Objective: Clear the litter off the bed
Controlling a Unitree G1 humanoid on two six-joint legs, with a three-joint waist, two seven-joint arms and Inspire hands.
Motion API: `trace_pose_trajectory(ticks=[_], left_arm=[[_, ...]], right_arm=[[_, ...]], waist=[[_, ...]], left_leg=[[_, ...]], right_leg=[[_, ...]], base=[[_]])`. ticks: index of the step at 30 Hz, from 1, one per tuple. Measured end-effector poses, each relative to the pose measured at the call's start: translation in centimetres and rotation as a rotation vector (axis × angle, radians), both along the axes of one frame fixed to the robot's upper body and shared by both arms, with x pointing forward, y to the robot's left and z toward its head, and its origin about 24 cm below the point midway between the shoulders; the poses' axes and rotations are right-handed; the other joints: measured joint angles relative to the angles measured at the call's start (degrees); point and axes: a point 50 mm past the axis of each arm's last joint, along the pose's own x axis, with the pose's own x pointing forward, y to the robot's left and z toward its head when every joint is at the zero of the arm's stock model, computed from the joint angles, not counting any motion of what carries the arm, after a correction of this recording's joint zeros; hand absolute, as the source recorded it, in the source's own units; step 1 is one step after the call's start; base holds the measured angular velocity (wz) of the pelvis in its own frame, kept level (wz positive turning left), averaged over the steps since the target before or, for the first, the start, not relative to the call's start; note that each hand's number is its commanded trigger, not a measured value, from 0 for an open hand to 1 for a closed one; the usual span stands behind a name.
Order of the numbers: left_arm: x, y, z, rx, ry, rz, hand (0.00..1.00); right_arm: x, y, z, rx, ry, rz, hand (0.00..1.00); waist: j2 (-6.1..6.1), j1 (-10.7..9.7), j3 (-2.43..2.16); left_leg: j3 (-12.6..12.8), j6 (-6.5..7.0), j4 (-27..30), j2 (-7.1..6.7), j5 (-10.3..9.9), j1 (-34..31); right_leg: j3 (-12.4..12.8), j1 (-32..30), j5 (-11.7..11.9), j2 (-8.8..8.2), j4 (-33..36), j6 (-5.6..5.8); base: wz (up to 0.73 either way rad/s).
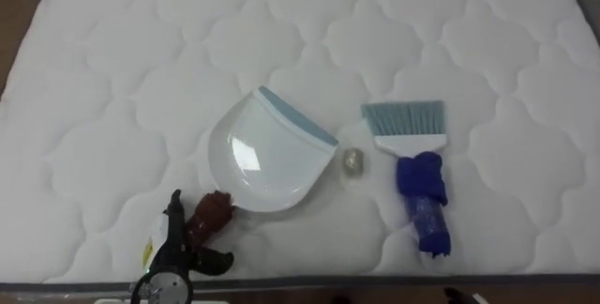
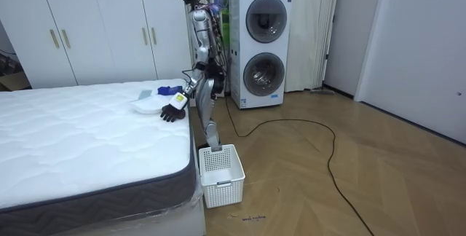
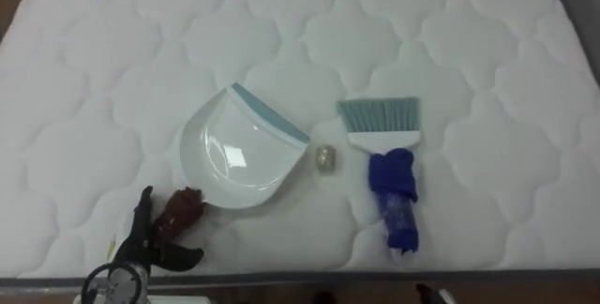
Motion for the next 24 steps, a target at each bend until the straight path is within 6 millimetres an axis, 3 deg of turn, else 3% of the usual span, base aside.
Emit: trace_pose_trajectory(ticks=[12, 14, 17, 18, 19, 24], left_arm=[[0.7, -0.2, 0.4, 0.021, -0.022, -0.008, 0.0], [1.0, -0.2, 0.5, 0.027, -0.034, -0.001, 0.0], [1.3, -0.1, 0.8, 0.04, -0.05, 0.01, 0.0], [1.4, -0.1, 0.8, 0.042, -0.053, 0.014, 0.35], [1.4, -0.1, 0.9, 0.048, -0.061, 0.022, 1.0], [2.2, 0.0, 1.4, 0.079, -0.092, 0.05, 1.0]], right_arm=[[0.9, 0.1, 0.3, 0.005, -0.023, -0.005, 0.0], [1.1, 0.3, 0.3, 0.001, -0.024, 0.014, 0.0], [1.3, 0.3, 0.4, -0.012, -0.035, 0.017, 0.0], [1.4, 0.3, 0.4, -0.014, -0.037, 0.015, 0.0], [1.4, 0.3, 0.4, -0.016, -0.04, 0.014, 0.0], [1.7, 0.4, 0.5, -0.018, -0.054, 0.014, 0.0]], waist=[[-0.24, -0.5, 0.42], [-0.79, -0.5, 0.79], [-0.72, -0.6, 0.96], [-0.67, -0.6, 1.03], [-0.5, -0.6, 1.18], [-0.25, -1.0, 1.41]], left_leg=[[0.3, -0.07, 0.0, -0.12, -0.1, -2.8], [1.0, -0.08, 0.5, -0.13, -0.1, -3.2], [1.5, -0.31, 2.4, 0.19, -0.8, -4.5], [1.5, -0.32, 3.0, 0.25, -1.1, -4.8], [1.5, -0.39, 4.3, 0.4, -1.6, -5.5], [1.4, -0.58, 8.3, 0.9, -2.9, -8.7]], right_leg=[[0.2, -3.5, -0.9, -0.29, 1.9, -0.18], [0.7, -4.8, -1.3, -0.5, 3.0, -0.29], [0.7, -6.0, -2.1, -0.55, 4.7, -0.5], [0.7, -6.3, -2.3, -0.54, 5.3, -0.53], [0.8, -6.9, -2.9, -0.56, 6.6, -0.62], [0.8, -9.9, -4.5, -0.7, 10.9, -1.12]], base=[[0.01], [-0.07], [-0.02], [0.0], [0.0], [0.04]])
